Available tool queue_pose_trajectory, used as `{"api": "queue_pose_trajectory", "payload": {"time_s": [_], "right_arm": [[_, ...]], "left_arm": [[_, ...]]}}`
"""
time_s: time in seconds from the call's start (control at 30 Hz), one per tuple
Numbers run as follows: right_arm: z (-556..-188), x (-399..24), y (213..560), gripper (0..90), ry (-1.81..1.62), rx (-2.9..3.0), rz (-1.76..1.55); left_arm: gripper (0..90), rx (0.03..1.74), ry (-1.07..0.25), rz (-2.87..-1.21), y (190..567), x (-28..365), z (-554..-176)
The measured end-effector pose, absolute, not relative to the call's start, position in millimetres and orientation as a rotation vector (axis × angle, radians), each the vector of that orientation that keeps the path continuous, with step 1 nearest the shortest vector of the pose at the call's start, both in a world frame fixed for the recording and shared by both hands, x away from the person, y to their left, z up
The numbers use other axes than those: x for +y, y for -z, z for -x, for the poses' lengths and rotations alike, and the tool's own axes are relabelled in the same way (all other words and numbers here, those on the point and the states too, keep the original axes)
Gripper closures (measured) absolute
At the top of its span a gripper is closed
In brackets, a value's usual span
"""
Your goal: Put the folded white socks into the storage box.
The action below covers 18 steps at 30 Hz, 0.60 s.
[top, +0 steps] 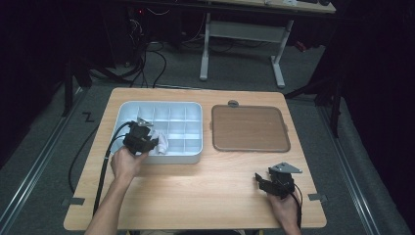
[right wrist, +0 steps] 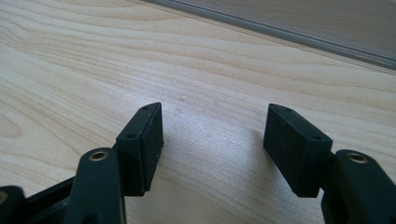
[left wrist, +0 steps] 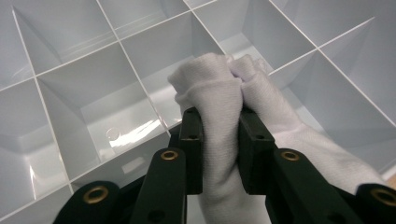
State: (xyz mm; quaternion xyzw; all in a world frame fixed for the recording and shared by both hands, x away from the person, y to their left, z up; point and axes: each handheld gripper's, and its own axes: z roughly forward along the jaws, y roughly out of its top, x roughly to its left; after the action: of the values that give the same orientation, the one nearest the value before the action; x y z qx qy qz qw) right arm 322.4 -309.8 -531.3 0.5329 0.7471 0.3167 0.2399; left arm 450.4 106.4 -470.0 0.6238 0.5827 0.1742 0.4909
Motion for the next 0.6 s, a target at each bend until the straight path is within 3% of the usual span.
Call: {"api": "queue_pose_trajectory", "payload": {"time_s": [0.6], "right_arm": [[-322.4,-309.5,531.3,38.5,-0.870,2.049,-1.453]], "left_arm": [[74.6,1.423,-0.427,-1.509,474.8,106.2,-449.4]]}}
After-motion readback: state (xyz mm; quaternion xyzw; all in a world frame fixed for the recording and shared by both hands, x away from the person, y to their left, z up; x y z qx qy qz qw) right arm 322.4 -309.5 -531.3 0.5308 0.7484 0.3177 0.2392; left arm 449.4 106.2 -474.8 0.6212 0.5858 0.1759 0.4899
